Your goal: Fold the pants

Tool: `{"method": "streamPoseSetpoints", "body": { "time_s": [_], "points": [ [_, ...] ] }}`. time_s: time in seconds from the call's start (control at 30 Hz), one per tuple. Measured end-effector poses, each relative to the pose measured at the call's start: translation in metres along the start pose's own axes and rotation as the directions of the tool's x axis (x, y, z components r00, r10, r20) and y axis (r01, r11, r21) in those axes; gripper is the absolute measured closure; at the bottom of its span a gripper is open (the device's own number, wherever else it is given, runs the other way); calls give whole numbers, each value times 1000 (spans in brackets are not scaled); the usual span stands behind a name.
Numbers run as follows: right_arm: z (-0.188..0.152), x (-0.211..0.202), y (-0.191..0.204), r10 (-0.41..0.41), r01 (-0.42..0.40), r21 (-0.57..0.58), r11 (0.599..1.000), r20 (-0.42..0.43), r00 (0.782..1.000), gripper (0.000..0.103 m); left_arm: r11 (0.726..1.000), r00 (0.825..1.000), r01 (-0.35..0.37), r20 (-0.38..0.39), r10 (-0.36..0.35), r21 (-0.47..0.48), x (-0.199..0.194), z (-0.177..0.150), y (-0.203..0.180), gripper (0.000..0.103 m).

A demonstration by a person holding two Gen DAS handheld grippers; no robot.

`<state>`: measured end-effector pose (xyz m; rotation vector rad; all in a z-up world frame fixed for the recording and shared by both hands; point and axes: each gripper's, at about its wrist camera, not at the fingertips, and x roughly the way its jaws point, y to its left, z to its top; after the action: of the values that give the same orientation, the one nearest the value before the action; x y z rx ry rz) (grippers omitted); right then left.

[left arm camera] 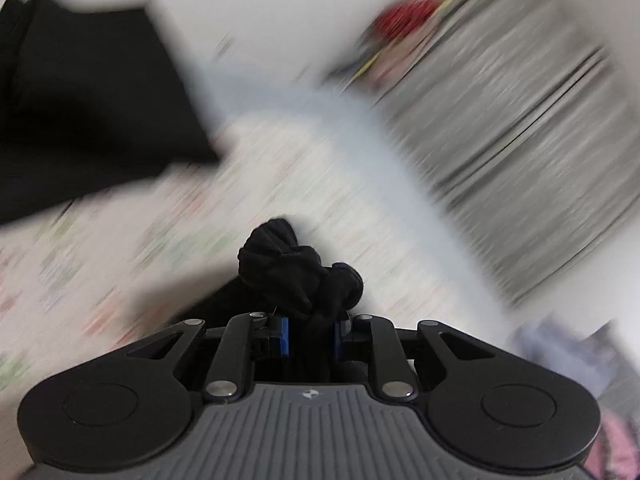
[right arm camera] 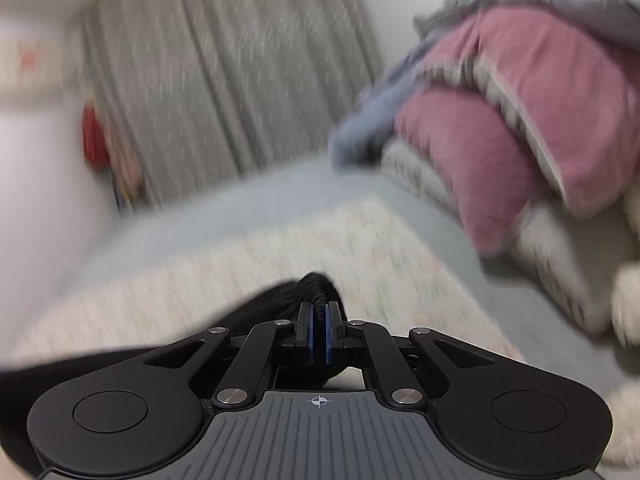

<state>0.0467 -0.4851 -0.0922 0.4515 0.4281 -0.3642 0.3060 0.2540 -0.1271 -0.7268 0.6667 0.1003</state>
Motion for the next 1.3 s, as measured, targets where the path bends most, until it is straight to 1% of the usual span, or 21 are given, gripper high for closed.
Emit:
{"method": "streamPoseSetpoints", "body": {
  "time_s": [0.03, 0.1, 0.17, 0.23, 0.3, 0.37, 0.4, 0.5, 0.6, 0.73, 0.8, 0.87, 0.9, 1.0, 1.03, 1.07, 1.1, 1.17, 1.2, 1.27, 1.3],
  "points": [
    [-23, 10, -6, -16, 15, -16, 1000, -70, 997, 98, 999, 997, -42, -65, 42, 7, 7, -3, 7, 87],
    [-59, 30, -21, -58, 57, -13, 998, -236, 970, 98, 998, 995, -46, -82, 49, 44, 4, -6, 10, 87],
    [-60, 20, -21, -70, 55, -71, 996, -229, 971, 99, 991, 994, -66, -78, 75, 115, -2, -7, 2, 86],
    [-58, 16, -25, -60, 48, -56, 997, -229, 972, 99, 977, 989, -106, -81, 123, 184, -2, -10, -3, 83],
    [-65, 23, -26, -84, 67, -73, 995, -257, 963, 99, 961, 984, -137, -75, 159, 241, 3, -13, -7, 76],
    [-67, 24, -21, -103, 79, -103, 992, -252, 962, 99, 951, 981, -162, -59, 183, 265, 5, -13, -7, 59],
    [-66, 22, -16, -109, 83, -116, 990, -242, 964, 99, 946, 981, -169, -46, 189, 276, 4, -12, -5, 57],
    [-62, 19, -11, -123, 96, -125, 987, -233, 965, 99, 963, 991, -127, -5, 132, 236, -13, -6, 6, 50],
    [-63, 28, -1, -171, 118, -210, 971, -255, 952, 98, 981, 995, -100, 34, 95, 165, -26, 1, 14, 47],
    [-62, 26, 1, -180, 128, -215, 968, -244, 953, 97, 999, 995, -41, 88, 42, -10, -44, 12, 31, 45],
    [-60, 25, 3, -217, 167, -221, 961, -222, 951, 95, 999, 998, -37, 46, 38, -24, -40, 13, 30, 45],
    [-59, 22, 17, -319, 262, -319, 911, -139, 938, 81, 999, 999, -42, -26, 42, 7, -31, 9, 20, 41],
    [-58, 20, 26, -322, 267, -350, 898, -111, 940, 79, 998, 996, -64, -53, 65, 18, -27, 7, 16, 40],
    [-60, 12, 58, -142, 97, -391, 915, -85, 986, 58, 995, 992, -103, -73, 104, 9, -15, 1, 8, 35],
    [-64, 13, 75, -73, 24, -420, 907, -102, 992, 49, 994, 991, -112, -70, 113, 10, -9, 0, 5, 35],
    [-70, 15, 94, -15, -46, -462, 886, -126, 992, 47, 991, 989, -134, -66, 135, 16, -2, -1, 3, 36],
    [-79, 18, 115, 39, -116, -512, 851, -160, 986, 47, 987, 985, -159, -58, 160, 24, 4, -2, 0, 37],
    [-101, 24, 158, 132, -245, -588, 771, -229, 964, 47, 979, 979, -200, -39, 202, 47, 12, -4, -6, 63],
    [-111, 27, 176, 173, -306, -608, 732, -269, 948, 47, 976, 977, -212, -22, 213, 51, 11, -3, -7, 67],
    [-135, 33, 210, 226, -402, -663, 632, -338, 914, 50, 981, 982, -191, 17, 190, 45, 6, -2, -11, 81],
    [-145, 35, 225, 235, -425, -693, 583, -357, 904, 51, 984, 985, -174, 31, 172, 43, 1, -1, -12, 81]
  ]
}}
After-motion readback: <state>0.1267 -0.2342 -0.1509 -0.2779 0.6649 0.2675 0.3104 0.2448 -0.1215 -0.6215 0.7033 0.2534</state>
